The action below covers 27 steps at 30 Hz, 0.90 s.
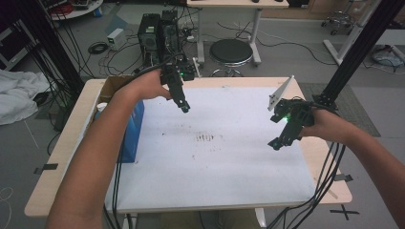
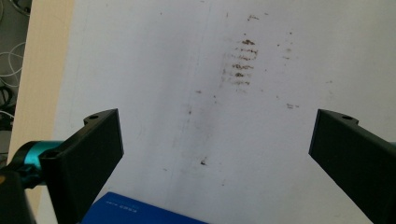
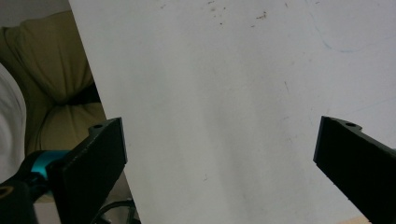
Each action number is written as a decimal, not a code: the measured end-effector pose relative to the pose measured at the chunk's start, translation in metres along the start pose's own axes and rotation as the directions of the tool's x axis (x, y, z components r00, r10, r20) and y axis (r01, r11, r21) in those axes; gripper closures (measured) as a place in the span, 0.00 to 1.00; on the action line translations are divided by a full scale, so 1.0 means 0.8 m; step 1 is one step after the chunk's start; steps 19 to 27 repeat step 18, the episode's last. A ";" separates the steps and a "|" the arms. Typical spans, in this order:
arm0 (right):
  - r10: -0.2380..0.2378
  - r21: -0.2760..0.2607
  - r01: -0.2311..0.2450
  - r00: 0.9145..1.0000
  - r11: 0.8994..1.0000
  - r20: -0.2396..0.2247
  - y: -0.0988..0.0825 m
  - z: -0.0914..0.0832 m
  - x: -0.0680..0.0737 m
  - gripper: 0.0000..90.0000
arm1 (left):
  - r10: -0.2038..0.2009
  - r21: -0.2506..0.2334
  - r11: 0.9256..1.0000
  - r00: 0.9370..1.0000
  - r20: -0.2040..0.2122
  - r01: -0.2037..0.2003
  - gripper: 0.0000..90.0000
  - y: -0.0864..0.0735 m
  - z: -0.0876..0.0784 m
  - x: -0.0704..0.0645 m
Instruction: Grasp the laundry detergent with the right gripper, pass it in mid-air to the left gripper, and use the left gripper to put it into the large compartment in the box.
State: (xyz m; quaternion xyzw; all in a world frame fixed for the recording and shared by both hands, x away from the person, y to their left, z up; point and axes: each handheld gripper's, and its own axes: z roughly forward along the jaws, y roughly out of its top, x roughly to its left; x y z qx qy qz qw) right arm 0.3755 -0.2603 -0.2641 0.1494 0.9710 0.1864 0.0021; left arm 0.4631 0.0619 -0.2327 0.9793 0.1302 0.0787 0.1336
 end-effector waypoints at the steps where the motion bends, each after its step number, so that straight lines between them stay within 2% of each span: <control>1: 0.002 -0.002 -0.002 1.000 1.000 0.000 0.000 0.000 0.000 0.02 | 0.000 0.000 1.000 1.000 0.000 0.000 0.03 0.000 0.000 0.000; 27: -0.010 0.004 0.010 1.000 1.000 -0.003 0.003 0.001 0.002 0.02 | 0.004 0.004 1.000 1.000 -0.005 -0.004 0.03 -0.002 -0.003 -0.002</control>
